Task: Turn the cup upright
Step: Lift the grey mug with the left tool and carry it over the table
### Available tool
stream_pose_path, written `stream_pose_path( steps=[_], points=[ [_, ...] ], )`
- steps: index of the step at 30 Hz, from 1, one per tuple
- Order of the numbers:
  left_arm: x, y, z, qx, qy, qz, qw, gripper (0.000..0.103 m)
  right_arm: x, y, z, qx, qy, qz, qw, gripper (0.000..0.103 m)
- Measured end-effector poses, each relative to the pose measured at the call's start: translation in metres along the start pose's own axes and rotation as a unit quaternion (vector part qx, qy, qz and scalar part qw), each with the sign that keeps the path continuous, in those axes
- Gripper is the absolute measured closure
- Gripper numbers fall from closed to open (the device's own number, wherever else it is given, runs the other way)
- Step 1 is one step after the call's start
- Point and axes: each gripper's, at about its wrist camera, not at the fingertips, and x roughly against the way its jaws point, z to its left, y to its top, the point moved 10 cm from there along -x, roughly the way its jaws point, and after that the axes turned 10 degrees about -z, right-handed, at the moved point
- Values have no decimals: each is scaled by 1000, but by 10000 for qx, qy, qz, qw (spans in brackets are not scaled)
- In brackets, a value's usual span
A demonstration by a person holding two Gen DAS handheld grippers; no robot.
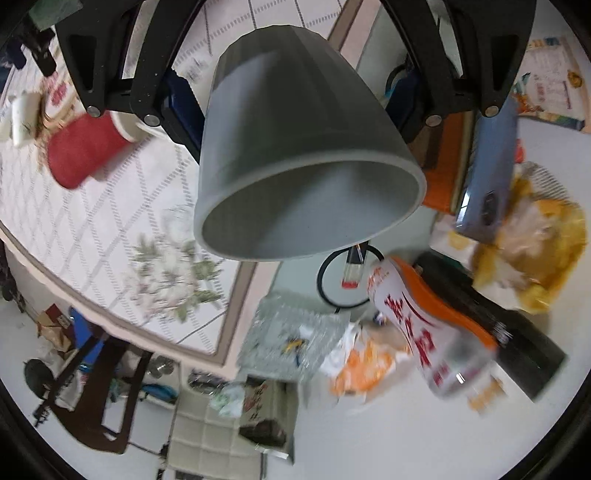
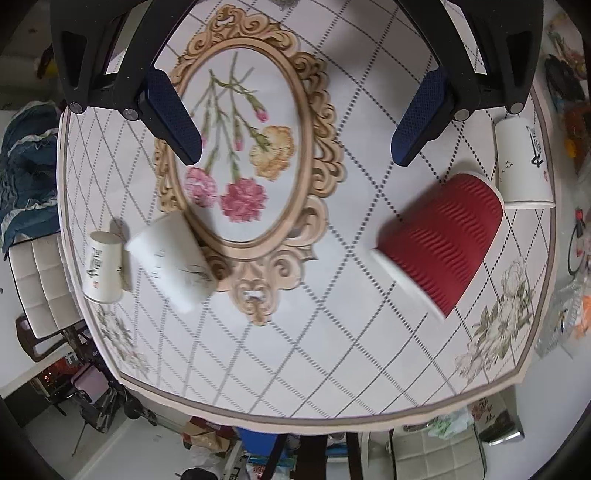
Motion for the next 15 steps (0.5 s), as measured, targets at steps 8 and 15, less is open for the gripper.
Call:
stream_pose_path(
  steps=[8, 15],
  points=[
    [69, -25, -47, -260, -191, -351, 9989, 20, 29, -8, -55, -118, 224, -189, 9995, 0],
    [84, -104, -117, -587, -537, 140, 9967, 20, 27, -37, -120, -185, 231, -110, 9995, 0]
  ],
)
